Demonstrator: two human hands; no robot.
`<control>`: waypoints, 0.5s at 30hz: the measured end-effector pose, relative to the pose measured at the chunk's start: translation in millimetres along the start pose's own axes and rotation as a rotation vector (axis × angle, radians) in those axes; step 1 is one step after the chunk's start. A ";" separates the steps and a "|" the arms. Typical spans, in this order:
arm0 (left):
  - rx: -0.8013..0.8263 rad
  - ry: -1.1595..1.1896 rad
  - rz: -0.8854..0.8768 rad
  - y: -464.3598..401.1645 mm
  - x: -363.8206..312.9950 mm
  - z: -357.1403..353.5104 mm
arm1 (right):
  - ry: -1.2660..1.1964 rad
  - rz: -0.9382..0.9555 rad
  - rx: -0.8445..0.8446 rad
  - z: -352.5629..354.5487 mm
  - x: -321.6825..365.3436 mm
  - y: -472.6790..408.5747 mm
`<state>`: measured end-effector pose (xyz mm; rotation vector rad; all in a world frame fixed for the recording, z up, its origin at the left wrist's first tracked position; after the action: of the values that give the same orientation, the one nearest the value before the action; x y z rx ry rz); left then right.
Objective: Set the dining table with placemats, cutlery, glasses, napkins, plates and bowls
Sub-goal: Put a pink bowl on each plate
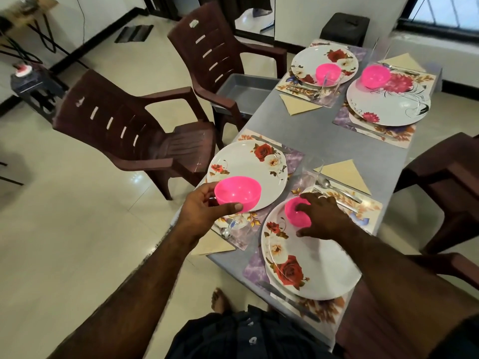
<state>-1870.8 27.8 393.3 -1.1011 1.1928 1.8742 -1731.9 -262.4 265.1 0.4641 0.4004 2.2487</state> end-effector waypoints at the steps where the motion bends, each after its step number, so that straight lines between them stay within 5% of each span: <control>1: 0.002 -0.004 -0.001 1.0 -1.3 -0.5 | -0.018 -0.006 -0.003 1.6 0.6 0.9; 15: -0.005 -0.040 -0.001 12.1 -10.8 4.0 | 0.037 -0.033 0.057 2.6 6.1 -11.8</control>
<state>-1877.5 26.1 408.5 -1.0614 1.1655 1.8912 -1727.0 -249.8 263.6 0.4434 0.4891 2.2214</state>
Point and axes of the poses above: each hand's wrist, its own y-axis away from the middle knuckle, its own z-axis out of the back of the hand, x = y × z, the point moved 3 cm from there along -y, towards the middle knuckle, and after that the axes turned 1 degree about z, right-handed, at the moved point
